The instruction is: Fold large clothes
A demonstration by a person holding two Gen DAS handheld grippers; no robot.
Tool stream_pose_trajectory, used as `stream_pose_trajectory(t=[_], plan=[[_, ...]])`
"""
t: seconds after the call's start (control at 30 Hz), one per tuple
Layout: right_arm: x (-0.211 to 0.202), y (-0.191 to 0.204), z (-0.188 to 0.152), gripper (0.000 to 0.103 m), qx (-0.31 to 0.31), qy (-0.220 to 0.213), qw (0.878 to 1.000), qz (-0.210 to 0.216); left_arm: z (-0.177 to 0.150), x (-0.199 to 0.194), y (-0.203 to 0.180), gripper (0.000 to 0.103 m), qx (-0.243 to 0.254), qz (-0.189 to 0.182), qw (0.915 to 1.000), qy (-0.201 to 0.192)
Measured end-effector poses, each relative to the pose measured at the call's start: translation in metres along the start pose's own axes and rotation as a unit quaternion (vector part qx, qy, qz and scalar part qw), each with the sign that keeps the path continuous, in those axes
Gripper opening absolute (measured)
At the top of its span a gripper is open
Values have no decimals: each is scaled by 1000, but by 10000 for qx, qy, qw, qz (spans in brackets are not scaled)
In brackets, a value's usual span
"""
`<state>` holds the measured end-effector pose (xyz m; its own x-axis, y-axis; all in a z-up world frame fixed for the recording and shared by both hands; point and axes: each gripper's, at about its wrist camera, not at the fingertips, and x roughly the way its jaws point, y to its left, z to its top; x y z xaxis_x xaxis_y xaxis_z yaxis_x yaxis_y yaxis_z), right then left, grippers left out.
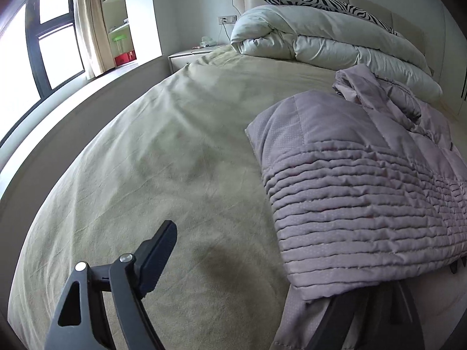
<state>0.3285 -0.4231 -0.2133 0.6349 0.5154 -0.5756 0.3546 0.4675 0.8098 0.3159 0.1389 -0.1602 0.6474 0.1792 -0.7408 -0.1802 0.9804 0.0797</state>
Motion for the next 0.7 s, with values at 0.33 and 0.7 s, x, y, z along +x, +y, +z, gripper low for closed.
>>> stream_pose_trajectory(t=[0.33,0.7], plan=[[-9,3,-7,16,-525,-82,9982,-277,-19,-52,15,86,175,-612,9963,569],[-30,108,-34,16,-1932,-173,9810,-15,54,-74,-19,86,382,-864,9941,-533]])
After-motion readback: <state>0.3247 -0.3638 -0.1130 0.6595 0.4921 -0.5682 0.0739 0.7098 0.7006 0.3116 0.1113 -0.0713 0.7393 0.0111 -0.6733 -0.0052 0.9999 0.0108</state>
